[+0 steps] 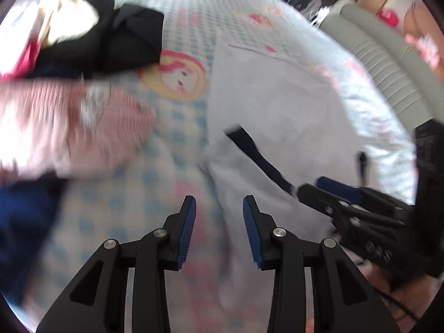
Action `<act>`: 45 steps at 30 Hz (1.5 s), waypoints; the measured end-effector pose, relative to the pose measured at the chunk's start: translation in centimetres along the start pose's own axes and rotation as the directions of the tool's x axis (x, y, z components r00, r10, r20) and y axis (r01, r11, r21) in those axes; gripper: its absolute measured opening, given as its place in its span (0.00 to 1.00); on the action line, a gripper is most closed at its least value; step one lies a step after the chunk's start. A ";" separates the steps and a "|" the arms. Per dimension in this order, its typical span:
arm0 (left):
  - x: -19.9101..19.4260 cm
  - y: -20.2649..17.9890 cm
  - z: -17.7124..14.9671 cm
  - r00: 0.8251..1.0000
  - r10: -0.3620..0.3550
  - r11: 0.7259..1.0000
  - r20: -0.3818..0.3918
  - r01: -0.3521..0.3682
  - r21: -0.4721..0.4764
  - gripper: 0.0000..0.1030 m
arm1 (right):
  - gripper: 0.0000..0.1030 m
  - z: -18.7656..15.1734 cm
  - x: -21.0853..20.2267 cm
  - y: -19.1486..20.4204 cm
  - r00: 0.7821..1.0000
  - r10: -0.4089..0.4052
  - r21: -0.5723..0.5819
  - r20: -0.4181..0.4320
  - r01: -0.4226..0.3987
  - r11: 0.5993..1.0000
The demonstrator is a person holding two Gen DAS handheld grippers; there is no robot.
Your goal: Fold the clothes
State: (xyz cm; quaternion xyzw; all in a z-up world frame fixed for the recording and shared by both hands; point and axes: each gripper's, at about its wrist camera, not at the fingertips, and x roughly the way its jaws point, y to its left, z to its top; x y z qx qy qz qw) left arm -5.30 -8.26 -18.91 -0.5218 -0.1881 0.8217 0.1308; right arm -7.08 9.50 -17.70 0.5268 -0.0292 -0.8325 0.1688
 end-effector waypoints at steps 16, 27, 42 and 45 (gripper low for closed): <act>-3.6 -0.4 -5.4 0.996 -0.093 0.996 0.002 0.093 0.000 0.32 | 0.42 -7.8 -5.1 -5.7 0.995 -0.094 0.191 -0.017 0.096 0.977; -3.9 -0.8 -7.1 0.995 -0.076 0.995 0.056 0.080 -0.061 0.43 | 0.42 -11.7 -8.7 -13.4 0.953 -0.294 0.343 -0.069 0.299 0.890; 3.1 -10.2 -7.7 0.994 -0.042 0.964 -0.105 0.069 0.258 0.35 | 0.42 -11.8 -6.7 -12.2 0.961 -0.260 0.310 -0.097 0.277 0.909; 3.4 -8.6 -8.8 0.981 -0.018 0.974 -0.193 0.061 0.220 0.33 | 0.42 -12.2 -7.5 -12.6 0.958 -0.270 0.303 -0.101 0.288 0.908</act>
